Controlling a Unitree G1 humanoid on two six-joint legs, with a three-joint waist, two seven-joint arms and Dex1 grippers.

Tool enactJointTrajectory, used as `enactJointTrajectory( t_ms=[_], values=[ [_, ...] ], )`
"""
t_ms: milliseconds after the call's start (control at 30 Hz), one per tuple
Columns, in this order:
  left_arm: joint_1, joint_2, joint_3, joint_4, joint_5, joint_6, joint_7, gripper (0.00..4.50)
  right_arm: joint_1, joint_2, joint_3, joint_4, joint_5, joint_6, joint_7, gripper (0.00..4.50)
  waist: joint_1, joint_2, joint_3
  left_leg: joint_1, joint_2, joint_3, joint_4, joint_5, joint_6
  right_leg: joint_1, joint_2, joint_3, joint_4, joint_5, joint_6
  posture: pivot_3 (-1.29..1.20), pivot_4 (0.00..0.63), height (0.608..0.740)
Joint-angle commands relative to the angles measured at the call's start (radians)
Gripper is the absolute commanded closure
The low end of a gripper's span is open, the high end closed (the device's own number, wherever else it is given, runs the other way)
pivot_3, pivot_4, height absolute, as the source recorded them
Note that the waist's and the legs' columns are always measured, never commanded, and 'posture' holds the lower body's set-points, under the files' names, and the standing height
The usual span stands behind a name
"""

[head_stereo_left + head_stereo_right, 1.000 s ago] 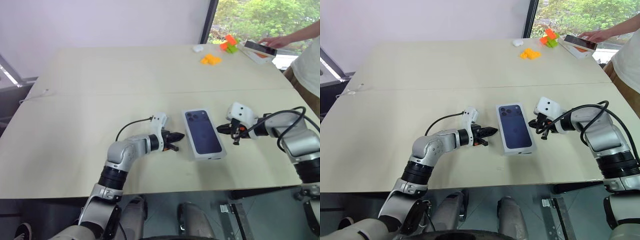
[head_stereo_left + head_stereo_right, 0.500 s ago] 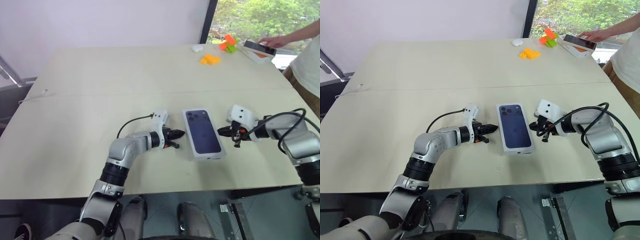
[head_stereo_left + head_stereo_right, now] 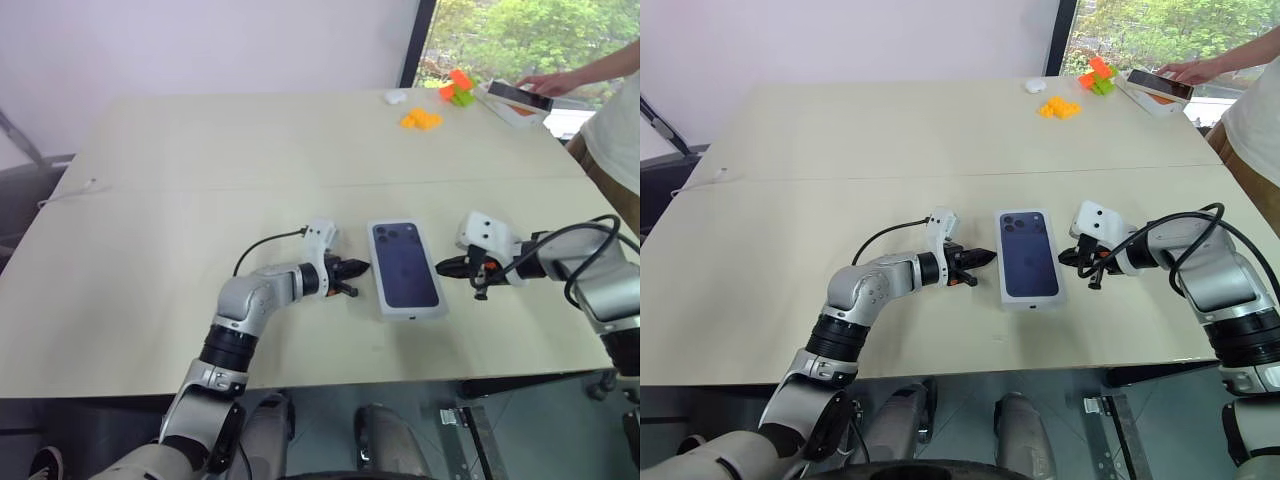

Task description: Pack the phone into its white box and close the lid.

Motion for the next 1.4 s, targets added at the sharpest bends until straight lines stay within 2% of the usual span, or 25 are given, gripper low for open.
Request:
enactJointTrajectory(
  t_ms=[33,367,667,867,1033,1267,1400],
  values=[
    [-0.012,-0.01,-0.003,-0.025,-0.001,-0.008,-0.011,4.5,0.001,-0.015,-0.027,-0.027,0.0,-0.011,-0.01,4.46,0.0,0.0,0.0,0.0,0.0,0.0,0.0,0.0,0.0,0.0,0.0,0.0,0.0,0.0,0.0,0.0,0.15,0.74],
    [-0.027,-0.02,-0.017,-0.019,0.007,-0.021,-0.021,4.5,0.005,-0.023,-0.024,-0.004,-0.018,-0.03,-0.018,4.46,0.001,0.0,0.0,0.0,0.0,0.0,0.0,0.0,0.0,0.0,0.0,0.0,0.0,0.0,0.0,0.0,0.15,0.74],
    [-0.012,-0.006,-0.011,-0.03,0.014,-0.019,-0.026,4.5,0.047,-0.023,-0.029,-0.064,-0.001,-0.004,-0.017,4.46,0.0,0.0,0.0,0.0,0.0,0.0,0.0,0.0,0.0,0.0,0.0,0.0,0.0,0.0,0.0,0.0,0.15,0.74],
    [-0.048,0.001,0.075,-0.127,-0.061,0.06,-0.001,4.5,-0.077,-0.018,-0.063,0.005,0.03,0.007,-0.013,4.46,-0.003,0.0,0.0,0.0,0.0,0.0,0.0,0.0,0.0,0.0,0.0,0.0,0.0,0.0,0.001,0.0,0.15,0.74],
    [-0.092,-0.011,0.107,-0.152,-0.089,0.093,0.022,4.5,-0.109,0.009,-0.073,-0.007,0.083,0.059,0.0,4.46,0.001,0.0,0.0,0.0,0.0,-0.001,0.0,0.0,0.0,0.0,0.0,0.0,0.0,0.0,0.001,0.0,0.15,0.74],
    [-0.086,-0.073,0.028,-0.036,-0.031,0.016,0.004,4.5,0.004,0.019,-0.026,-0.119,0.104,0.101,0.009,4.46,0.002,0.0,0.0,0.0,-0.001,-0.001,0.0,0.0,0.0,0.001,0.0,0.0,0.0,0.0,0.002,0.0,0.15,0.74],
    [-0.069,-0.068,-0.06,0.022,0.035,-0.037,-0.025,4.5,0.043,0.041,-0.006,-0.122,0.072,0.086,-0.04,4.46,-0.003,0.0,0.0,0.0,-0.001,0.0,0.001,0.0,0.0,0.001,0.0,0.0,0.0,0.001,0.002,0.0,0.15,0.74]
  ],
)
